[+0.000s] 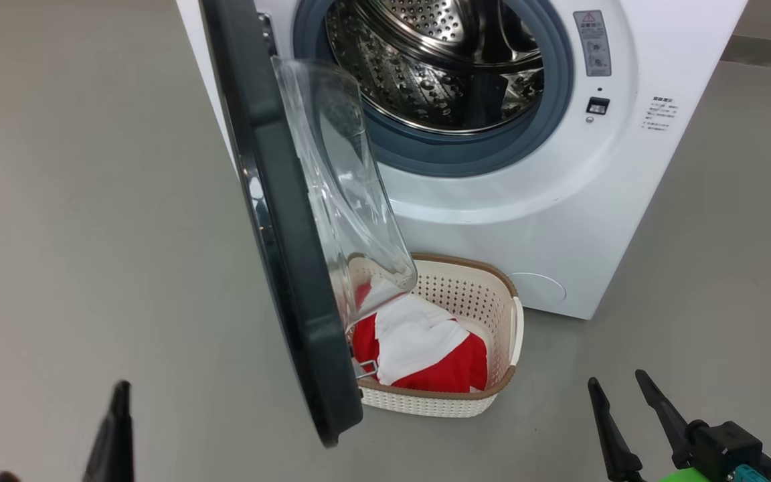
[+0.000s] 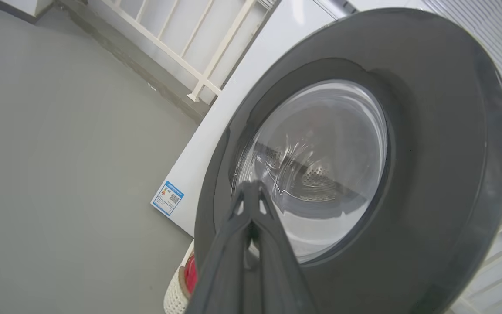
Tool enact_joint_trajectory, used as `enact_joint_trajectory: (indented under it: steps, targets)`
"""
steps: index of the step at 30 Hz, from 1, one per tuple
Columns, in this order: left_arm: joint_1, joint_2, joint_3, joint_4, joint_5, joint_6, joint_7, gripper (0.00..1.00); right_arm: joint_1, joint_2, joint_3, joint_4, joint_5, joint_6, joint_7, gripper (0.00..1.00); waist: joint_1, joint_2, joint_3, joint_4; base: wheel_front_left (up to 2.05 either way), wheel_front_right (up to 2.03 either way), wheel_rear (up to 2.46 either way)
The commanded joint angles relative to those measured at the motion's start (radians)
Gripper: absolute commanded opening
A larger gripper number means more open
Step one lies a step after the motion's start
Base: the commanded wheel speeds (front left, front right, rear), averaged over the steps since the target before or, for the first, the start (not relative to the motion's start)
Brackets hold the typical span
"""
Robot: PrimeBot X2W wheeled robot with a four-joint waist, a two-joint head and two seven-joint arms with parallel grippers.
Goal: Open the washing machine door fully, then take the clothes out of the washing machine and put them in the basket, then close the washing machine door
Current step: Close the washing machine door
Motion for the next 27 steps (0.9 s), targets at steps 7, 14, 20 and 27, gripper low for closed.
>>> enact_joint_trajectory:
  steps: [7, 14, 20, 27]
  targets:
    - [-0.064, 0.16, -0.071, -0.173, -0.549, -0.005, 0.005, 0.0, -0.039, -0.011, 0.032, -0.022, 0.015, 0.006, -0.006, 1.0, 0.0, 0.0, 0.018, -0.026, 0.0, 0.0, 0.0]
    - [-0.07, 0.232, -0.052, -0.269, -0.867, -0.005, 0.317, 0.0, -0.047, -0.011, 0.029, -0.024, 0.015, 0.006, -0.006, 1.0, 0.0, 0.0, 0.036, -0.054, 0.0, 0.0, 0.0]
    - [-0.091, 0.186, 0.046, -0.257, -0.886, -0.005, 0.51, 0.0, -0.061, -0.011, 0.03, -0.027, 0.014, 0.006, -0.006, 1.0, 0.0, 0.0, 0.056, -0.078, 0.0, 0.0, 0.0]
    - [-0.149, 0.101, 0.096, -0.237, -0.833, -0.005, 0.635, 0.0, -0.079, -0.011, 0.027, -0.034, 0.013, 0.006, -0.006, 1.0, 0.0, 0.0, 0.09, -0.115, 0.0, 0.0, 0.0]
